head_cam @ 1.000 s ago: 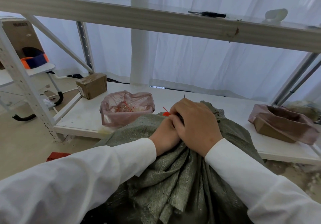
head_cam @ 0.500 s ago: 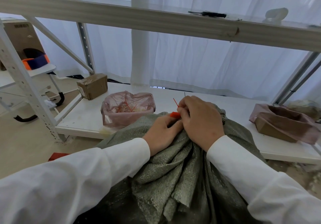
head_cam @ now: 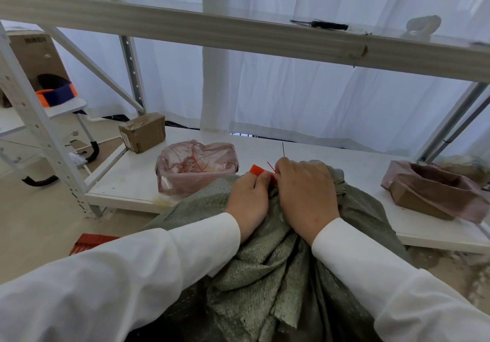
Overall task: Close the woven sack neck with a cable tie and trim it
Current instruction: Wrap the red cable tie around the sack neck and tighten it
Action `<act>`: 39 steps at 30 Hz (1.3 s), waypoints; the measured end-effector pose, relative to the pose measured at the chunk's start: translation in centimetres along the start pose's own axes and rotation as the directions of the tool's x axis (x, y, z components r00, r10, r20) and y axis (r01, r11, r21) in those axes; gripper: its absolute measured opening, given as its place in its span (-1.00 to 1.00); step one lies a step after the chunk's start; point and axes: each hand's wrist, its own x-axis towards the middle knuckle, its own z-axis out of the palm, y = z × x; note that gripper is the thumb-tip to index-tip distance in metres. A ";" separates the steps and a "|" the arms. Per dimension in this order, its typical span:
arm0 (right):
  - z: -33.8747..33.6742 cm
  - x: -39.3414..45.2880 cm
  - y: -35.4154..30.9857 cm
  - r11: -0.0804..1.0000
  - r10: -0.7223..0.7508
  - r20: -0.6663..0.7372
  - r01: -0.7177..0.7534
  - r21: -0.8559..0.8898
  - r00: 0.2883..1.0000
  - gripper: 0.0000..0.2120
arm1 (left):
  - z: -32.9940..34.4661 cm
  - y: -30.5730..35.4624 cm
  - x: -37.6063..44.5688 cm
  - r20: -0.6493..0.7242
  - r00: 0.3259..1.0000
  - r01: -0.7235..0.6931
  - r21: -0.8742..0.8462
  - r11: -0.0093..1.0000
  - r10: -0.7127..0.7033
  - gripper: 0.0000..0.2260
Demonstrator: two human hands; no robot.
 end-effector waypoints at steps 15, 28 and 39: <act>0.0 0.2 0.6 0.997 0.079 0.029 -0.080 0.022 0.996 -0.75 | -0.1 0.8 -0.8 -0.063 0.998 -0.007 0.006 1.000 0.007 -0.76; -2.2 2.2 1.9 0.871 0.147 0.296 -0.265 0.413 0.944 -0.85 | -1.2 1.8 0.0 0.182 0.981 -0.062 -0.023 0.998 0.065 -0.94; -3.3 3.2 2.3 0.731 0.101 0.464 -0.382 0.565 0.880 -0.87 | -0.8 1.3 0.1 0.156 0.987 -0.023 -0.070 0.997 0.034 -0.92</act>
